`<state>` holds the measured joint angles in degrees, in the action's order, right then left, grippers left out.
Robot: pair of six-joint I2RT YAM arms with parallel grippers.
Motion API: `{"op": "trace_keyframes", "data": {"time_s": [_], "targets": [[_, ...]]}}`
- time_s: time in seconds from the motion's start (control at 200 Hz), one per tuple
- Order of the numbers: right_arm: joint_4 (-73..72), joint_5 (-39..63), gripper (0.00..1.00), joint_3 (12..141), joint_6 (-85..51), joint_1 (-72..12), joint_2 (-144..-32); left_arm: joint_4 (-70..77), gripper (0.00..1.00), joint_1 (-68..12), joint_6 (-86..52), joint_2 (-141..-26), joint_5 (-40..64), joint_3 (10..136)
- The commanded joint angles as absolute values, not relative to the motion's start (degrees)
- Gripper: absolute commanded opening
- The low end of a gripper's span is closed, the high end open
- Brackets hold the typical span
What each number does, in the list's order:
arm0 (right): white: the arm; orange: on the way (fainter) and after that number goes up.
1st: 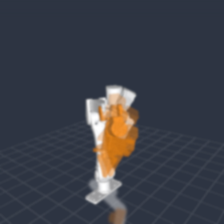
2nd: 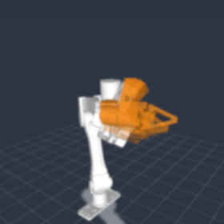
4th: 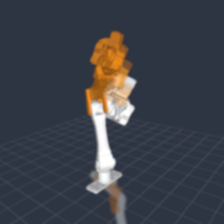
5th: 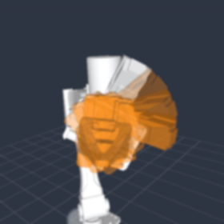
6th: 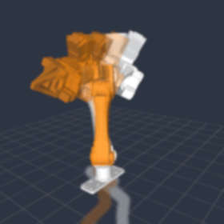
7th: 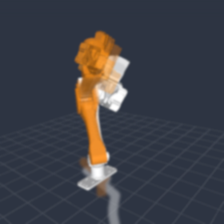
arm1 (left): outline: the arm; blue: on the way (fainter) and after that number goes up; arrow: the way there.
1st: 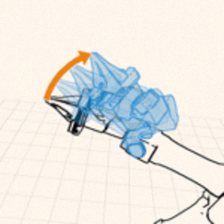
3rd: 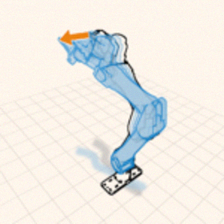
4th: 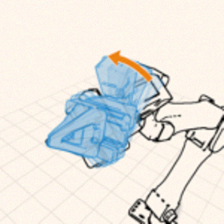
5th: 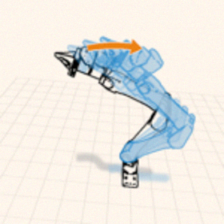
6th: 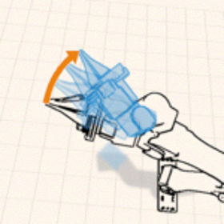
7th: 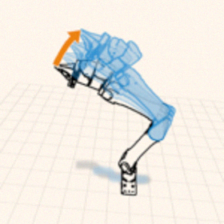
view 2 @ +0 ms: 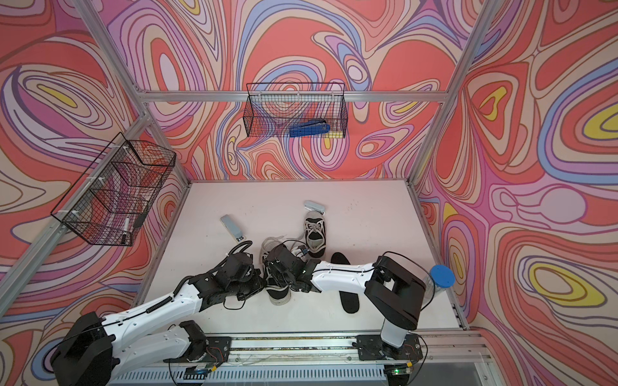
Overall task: Remove the insole from the shoe
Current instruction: Untie the shoelace on the shoe.
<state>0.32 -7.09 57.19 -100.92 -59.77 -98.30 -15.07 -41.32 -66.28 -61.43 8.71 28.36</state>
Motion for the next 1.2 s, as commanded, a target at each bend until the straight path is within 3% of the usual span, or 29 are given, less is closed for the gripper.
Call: {"op": "trace_keyframes", "data": {"time_s": [0.0,0.686,1.042,1.197], "targets": [[-1.24,-9.64,0.65,56.84,-99.95,-59.21,-99.19,-16.52,0.0,-41.67,-67.25,-60.09,7.73,27.77],[-8.82,-9.8,0.53,57.79,-94.92,-56.96,-100.24,-17.34,0.0,-41.7,-66.75,-60.82,8.34,27.59],[-14.21,-9.4,0.54,61.26,-91.93,-55.83,-105.06,-17.75,0.0,-41.75,-66.29,-61.02,9.38,27.41],[-12.67,-11.67,0.59,65.3,-88.91,-54.73,-107.79,-19.18,0.0,-41.75,-66.21,-59.11,9.73,26.48]]}}
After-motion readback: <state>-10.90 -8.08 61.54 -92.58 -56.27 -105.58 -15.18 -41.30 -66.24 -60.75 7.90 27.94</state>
